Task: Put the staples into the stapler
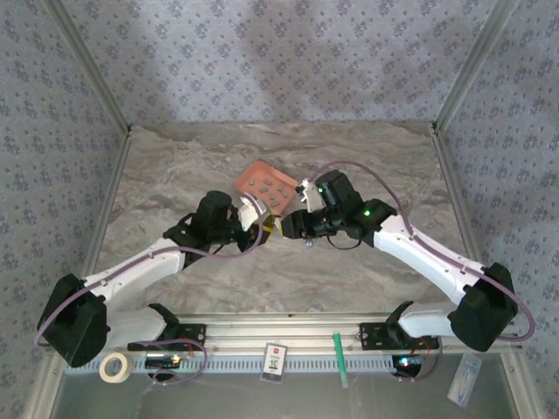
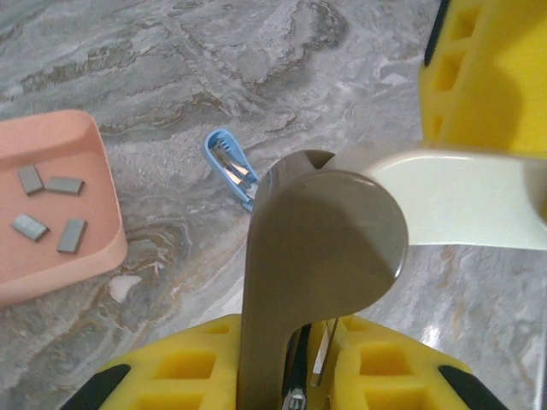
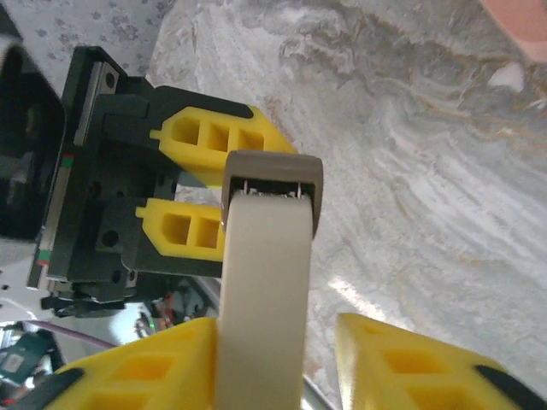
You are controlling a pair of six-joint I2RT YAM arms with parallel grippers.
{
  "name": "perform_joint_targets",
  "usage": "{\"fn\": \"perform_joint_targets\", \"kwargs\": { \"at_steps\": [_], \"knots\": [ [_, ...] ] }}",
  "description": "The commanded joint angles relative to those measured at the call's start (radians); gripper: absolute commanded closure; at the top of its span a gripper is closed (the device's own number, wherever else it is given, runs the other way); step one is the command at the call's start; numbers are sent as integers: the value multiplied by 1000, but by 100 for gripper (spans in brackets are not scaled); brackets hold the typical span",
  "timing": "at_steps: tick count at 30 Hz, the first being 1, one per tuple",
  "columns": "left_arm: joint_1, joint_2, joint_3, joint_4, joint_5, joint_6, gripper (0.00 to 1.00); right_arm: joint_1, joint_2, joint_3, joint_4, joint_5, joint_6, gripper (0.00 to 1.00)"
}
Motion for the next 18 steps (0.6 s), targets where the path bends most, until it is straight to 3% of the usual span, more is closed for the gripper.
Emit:
{"fn": "perform_joint_targets", "kwargs": {
  "at_steps": [1,11,18],
  "knots": [
    [5,-27,-4,53,12,-171,83,5,-74,-22,39,99,-77,54],
    [9,-45,-58,133,0,-356,83,13,-230,-183,235,239,-307,48],
    [15,-35,-67,184,60,-389,82,19,-295,-249,322,258,-527,43]
  ]
}}
